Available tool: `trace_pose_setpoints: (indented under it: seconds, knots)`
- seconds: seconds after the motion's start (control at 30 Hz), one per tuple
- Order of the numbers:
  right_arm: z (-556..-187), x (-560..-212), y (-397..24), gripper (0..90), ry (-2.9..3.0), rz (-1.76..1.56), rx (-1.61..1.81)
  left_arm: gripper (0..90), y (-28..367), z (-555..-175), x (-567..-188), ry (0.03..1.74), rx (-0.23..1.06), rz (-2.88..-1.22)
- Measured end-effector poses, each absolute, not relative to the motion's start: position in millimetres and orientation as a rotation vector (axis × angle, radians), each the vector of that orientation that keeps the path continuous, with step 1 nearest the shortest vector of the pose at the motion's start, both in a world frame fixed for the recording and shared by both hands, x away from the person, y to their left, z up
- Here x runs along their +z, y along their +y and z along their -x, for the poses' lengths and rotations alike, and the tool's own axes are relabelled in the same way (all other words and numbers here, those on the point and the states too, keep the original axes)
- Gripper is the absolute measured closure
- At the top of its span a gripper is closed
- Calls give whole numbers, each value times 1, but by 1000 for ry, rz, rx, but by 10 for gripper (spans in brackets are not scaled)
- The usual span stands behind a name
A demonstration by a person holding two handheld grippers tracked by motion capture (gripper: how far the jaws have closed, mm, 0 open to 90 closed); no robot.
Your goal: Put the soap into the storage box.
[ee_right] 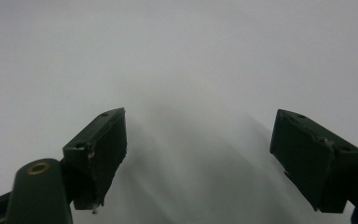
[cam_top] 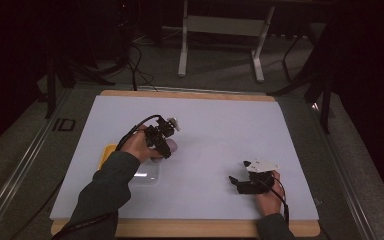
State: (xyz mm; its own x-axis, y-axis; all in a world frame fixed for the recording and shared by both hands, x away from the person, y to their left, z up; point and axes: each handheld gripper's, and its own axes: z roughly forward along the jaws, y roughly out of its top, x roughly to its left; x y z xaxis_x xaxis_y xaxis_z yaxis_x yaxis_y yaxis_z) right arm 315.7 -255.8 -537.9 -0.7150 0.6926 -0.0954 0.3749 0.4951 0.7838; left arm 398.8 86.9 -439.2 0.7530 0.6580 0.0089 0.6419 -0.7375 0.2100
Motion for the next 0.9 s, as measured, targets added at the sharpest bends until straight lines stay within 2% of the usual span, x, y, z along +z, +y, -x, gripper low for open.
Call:
trace_pose_setpoints:
  seconds: [0.9]
  knots:
    - [-315,-538,-256,182,2341,-881,1083,501,112,-395,-433,1088,147,-2729]
